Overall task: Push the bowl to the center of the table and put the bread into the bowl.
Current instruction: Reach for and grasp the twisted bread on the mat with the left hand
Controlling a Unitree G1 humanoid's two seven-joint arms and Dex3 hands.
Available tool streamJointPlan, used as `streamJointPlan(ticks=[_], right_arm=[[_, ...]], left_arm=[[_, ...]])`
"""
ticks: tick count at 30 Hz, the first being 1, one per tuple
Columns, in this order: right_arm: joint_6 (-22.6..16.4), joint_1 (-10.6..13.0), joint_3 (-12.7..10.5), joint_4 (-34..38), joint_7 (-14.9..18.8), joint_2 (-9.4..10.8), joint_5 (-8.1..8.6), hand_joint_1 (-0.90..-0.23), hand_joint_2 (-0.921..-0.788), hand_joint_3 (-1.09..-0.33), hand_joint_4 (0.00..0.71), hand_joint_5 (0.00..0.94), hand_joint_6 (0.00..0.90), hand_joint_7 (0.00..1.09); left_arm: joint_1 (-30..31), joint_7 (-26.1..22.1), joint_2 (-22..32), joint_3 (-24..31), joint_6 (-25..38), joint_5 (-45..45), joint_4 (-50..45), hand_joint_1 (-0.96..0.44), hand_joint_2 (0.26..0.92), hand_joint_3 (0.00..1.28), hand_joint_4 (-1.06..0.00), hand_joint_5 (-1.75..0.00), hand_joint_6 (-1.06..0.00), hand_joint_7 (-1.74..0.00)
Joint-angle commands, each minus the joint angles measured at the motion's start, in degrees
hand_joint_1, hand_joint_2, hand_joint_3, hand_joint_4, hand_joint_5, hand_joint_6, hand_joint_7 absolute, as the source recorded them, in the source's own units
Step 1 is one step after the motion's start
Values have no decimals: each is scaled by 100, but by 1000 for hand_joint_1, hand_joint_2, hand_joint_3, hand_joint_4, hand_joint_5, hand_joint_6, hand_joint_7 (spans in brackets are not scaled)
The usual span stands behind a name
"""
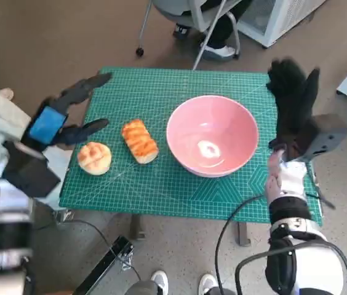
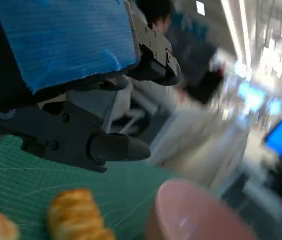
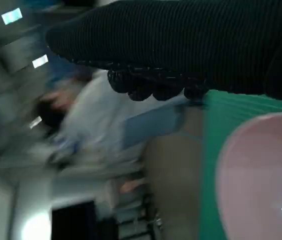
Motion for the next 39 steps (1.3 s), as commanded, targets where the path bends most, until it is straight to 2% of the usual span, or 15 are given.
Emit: streamJointPlan(ticks=[1,4,7,12,19,25,39], right_arm=[[-770,182,162,-300,863,-9,153,-591,-921,-787,351,37,131,670],[-1165,254,242,-514,1399,-5,331,-581,-921,-785,354,36,128,670],[-1451,313,306,-726,1898,-4,544,-579,-921,-781,354,29,106,690],[-1671,419,409,-1024,2385,4,804,-586,-921,-776,341,13,67,761],[-1745,669,524,-1502,2441,52,957,-605,-921,-762,331,5,49,807],[-1749,877,642,-1887,2389,104,1019,-603,-921,-751,333,5,46,813],[-1823,1103,816,-2200,2138,-17,829,-606,-921,-740,334,4,31,852]], left_arm=[[-550,-677,192,-404,-46,107,487,-219,894,34,-449,-1,-458,-168],[-845,-906,257,-635,-66,284,804,-173,868,13,-437,0,-464,-164],[-1125,-930,299,-913,-122,654,1100,-140,843,4,-427,0,-469,-158],[-1462,-649,330,-1372,-278,1420,1451,-108,813,0,-416,0,-477,-140],[-1977,-139,226,-2089,-385,2492,2062,-119,806,0,-384,0,-467,-103],[-2405,161,-48,-2614,-294,3086,2766,-128,803,0,-346,1,-438,-68],[-2851,676,-408,-3433,-184,3869,3494,-128,794,0,-297,0,-406,-27]])
